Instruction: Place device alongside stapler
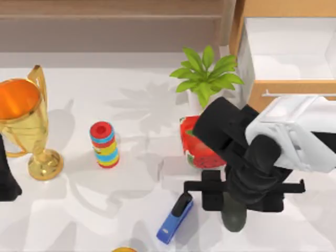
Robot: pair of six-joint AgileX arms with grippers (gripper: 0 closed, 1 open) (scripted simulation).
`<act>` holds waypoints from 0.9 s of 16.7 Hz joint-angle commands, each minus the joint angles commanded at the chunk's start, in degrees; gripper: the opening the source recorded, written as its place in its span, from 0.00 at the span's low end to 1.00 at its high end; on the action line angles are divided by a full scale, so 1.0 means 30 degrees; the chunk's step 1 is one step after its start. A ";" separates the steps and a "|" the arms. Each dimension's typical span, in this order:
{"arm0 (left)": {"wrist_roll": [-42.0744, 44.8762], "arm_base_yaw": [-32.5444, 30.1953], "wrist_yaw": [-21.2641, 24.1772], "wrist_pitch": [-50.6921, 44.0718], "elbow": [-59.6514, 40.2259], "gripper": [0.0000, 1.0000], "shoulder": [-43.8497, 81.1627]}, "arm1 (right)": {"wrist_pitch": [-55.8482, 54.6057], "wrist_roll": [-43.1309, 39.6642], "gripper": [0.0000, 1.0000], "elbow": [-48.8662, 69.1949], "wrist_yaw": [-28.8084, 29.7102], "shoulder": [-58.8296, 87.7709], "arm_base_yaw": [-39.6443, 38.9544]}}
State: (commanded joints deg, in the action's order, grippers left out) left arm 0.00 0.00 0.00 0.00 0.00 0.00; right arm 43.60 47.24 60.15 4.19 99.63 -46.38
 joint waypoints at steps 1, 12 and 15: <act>0.0000 0.0000 0.0000 0.0000 0.0000 1.00 0.0000 | -0.0007 0.0006 0.00 -0.0154 -0.0010 0.0170 0.0027; 0.0000 0.0000 0.0000 0.0000 0.0000 1.00 0.0000 | 0.0005 0.0014 0.38 -0.0418 -0.0032 0.0448 0.0063; 0.0000 0.0000 0.0000 0.0000 0.0000 1.00 0.0000 | 0.0005 0.0014 0.60 -0.0418 -0.0032 0.0448 0.0063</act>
State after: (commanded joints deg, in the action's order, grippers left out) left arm 0.00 0.00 0.00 0.00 0.00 0.00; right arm 43.62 47.29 58.89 4.10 100.97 -46.19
